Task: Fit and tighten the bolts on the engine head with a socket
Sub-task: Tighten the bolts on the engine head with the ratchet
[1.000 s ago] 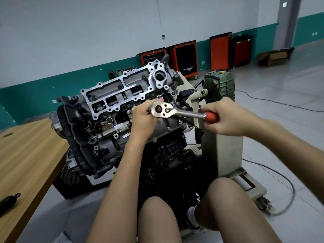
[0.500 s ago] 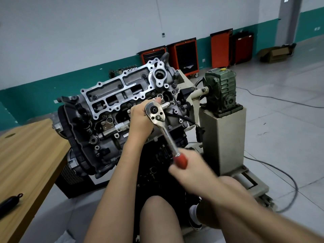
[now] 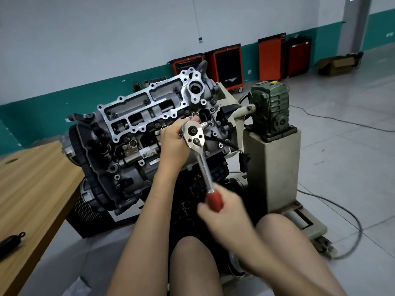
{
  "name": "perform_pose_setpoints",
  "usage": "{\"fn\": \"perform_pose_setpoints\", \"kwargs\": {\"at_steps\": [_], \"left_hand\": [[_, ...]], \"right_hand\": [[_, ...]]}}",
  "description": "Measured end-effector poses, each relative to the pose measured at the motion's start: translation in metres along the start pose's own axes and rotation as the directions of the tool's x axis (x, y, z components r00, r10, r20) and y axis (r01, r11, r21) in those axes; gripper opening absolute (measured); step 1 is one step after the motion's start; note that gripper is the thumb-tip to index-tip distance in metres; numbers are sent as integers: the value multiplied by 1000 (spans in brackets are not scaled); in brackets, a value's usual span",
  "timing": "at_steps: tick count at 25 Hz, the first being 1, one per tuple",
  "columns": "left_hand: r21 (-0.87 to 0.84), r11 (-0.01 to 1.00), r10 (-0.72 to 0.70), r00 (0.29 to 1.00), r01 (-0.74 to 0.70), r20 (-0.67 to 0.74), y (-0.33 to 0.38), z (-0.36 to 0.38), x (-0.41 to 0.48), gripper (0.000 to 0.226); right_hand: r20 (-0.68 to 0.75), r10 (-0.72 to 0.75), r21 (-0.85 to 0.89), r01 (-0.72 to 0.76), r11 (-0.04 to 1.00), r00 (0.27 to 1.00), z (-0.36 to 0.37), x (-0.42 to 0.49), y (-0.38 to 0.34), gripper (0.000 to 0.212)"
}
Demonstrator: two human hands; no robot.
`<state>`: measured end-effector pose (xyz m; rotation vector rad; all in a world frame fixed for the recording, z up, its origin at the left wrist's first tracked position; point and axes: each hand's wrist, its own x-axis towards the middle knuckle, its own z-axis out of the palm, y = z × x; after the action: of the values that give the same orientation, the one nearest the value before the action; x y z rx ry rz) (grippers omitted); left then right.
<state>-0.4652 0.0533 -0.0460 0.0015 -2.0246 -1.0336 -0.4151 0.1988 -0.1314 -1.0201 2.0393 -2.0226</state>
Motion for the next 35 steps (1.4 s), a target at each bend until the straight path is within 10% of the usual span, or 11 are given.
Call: {"fn": "perform_pose_setpoints", "kwargs": {"at_steps": [4,8,12,15,18,21,26,30,35], "left_hand": [[-19,1000,3,999,-3,38,0,-3,1,58],[37,999,19,998,-21,60,-2,-3,5,53],[31,999,28,999,-29,25,-6,0,8,29],[-37,999,30,1000,-30,6,-12,-1,5,36],[-12,998,58,998,-59,-31,-8,2,3,39],[-20,998,60,997,-61,-41,-6,2,1,23],[11,999,43,999,-43,2,-8,-2,3,32],[41,998,41,999,-41,-1,-9,-3,7,34],[-8,999,31,999,-32,-22,-13,3,6,45]], "right_hand": [[24,94,207,-97,973,995,41,-5,-3,24],[186,-11,-286,65,956,982,-64,29,-9,40],[281,-152,-675,308,670,947,-133,87,-46,32],[205,-150,-575,242,781,967,-104,61,-27,30],[37,-40,-99,43,994,999,-23,8,-2,34],[-12,93,249,-87,965,996,46,-6,-3,26],[165,11,-191,21,981,986,-41,17,-8,39],[302,-89,-691,282,666,949,-130,82,-48,24],[142,-111,-396,159,904,984,-75,36,-14,32]]}}
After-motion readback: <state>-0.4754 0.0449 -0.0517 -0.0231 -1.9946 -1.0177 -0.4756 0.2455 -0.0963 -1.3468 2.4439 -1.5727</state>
